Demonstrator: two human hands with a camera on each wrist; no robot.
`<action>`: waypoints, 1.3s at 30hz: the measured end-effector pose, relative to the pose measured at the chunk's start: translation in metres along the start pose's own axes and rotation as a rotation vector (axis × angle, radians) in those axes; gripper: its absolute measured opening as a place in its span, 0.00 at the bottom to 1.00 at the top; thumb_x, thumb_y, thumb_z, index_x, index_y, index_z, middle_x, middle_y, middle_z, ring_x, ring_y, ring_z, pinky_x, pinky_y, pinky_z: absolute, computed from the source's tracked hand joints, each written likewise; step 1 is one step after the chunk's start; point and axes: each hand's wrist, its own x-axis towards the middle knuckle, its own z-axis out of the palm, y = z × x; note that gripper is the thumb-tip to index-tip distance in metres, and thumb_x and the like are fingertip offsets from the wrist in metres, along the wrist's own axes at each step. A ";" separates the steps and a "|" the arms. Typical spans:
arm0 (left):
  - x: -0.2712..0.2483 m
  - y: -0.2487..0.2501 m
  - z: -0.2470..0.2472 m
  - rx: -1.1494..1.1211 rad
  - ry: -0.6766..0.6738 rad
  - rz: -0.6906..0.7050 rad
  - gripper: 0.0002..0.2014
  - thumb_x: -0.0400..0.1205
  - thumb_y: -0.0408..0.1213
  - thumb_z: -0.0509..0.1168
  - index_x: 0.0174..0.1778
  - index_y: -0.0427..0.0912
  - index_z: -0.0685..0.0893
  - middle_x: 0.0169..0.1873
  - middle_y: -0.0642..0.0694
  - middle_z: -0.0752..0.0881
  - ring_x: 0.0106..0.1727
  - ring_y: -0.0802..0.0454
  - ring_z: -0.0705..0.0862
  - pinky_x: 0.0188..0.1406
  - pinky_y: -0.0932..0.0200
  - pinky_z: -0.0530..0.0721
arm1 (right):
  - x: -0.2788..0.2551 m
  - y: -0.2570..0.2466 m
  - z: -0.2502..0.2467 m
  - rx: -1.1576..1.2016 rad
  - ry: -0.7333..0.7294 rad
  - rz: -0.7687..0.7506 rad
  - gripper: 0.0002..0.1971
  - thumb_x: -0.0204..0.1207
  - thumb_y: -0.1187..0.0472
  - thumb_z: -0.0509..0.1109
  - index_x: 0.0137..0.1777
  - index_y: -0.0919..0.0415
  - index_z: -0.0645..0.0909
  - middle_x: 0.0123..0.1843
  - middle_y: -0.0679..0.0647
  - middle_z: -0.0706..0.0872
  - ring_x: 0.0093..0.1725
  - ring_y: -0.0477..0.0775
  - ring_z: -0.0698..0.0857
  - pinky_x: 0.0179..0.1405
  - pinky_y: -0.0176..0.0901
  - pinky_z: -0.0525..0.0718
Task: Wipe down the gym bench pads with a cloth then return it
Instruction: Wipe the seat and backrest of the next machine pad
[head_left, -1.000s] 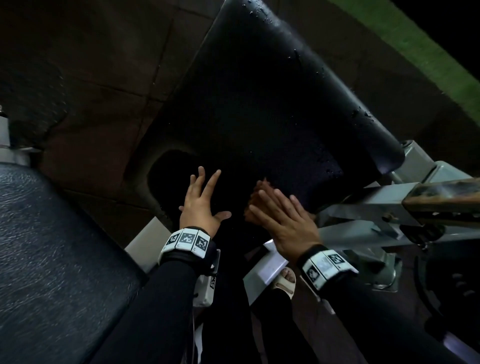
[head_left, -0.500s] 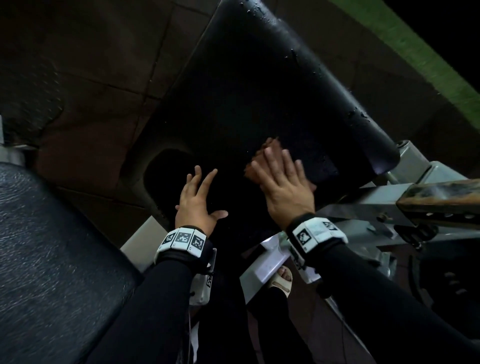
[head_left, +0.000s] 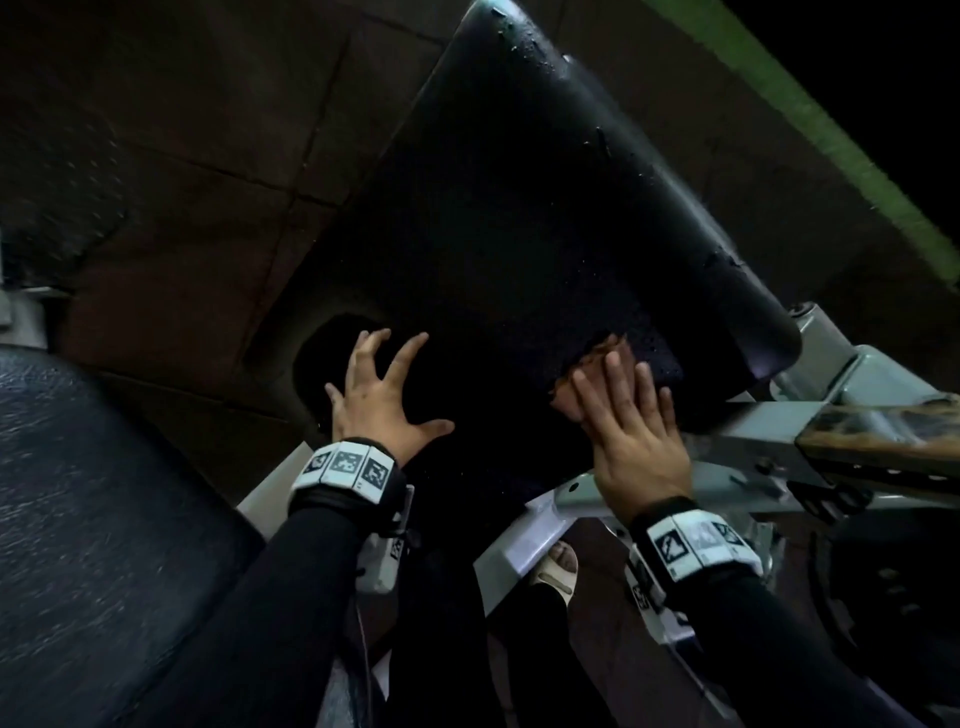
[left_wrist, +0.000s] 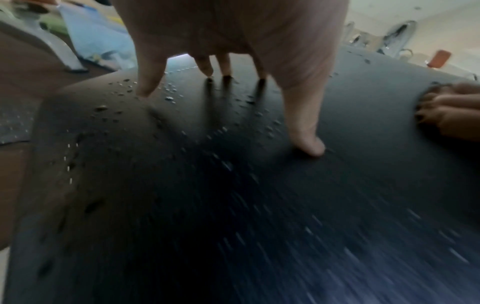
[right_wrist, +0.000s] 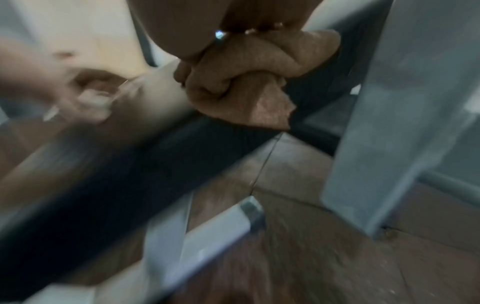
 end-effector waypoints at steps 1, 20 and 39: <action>0.005 -0.003 -0.005 -0.008 0.004 -0.016 0.57 0.60 0.59 0.79 0.78 0.71 0.48 0.81 0.55 0.43 0.83 0.51 0.42 0.75 0.24 0.52 | 0.010 -0.002 -0.007 0.044 -0.010 0.045 0.30 0.77 0.54 0.48 0.81 0.45 0.53 0.84 0.48 0.46 0.82 0.54 0.43 0.80 0.52 0.42; 0.025 -0.024 -0.022 -0.061 -0.160 -0.071 0.66 0.56 0.64 0.78 0.71 0.78 0.27 0.72 0.62 0.17 0.78 0.52 0.24 0.63 0.13 0.53 | 0.093 -0.112 0.011 0.072 0.112 -0.284 0.30 0.76 0.54 0.67 0.78 0.45 0.66 0.82 0.55 0.60 0.82 0.59 0.55 0.80 0.57 0.51; 0.027 -0.024 -0.024 -0.113 -0.173 -0.090 0.66 0.54 0.64 0.78 0.72 0.78 0.30 0.71 0.65 0.17 0.75 0.57 0.22 0.62 0.12 0.51 | 0.147 -0.106 -0.020 0.099 0.167 -0.069 0.27 0.80 0.59 0.58 0.80 0.45 0.62 0.84 0.55 0.55 0.83 0.62 0.50 0.80 0.55 0.41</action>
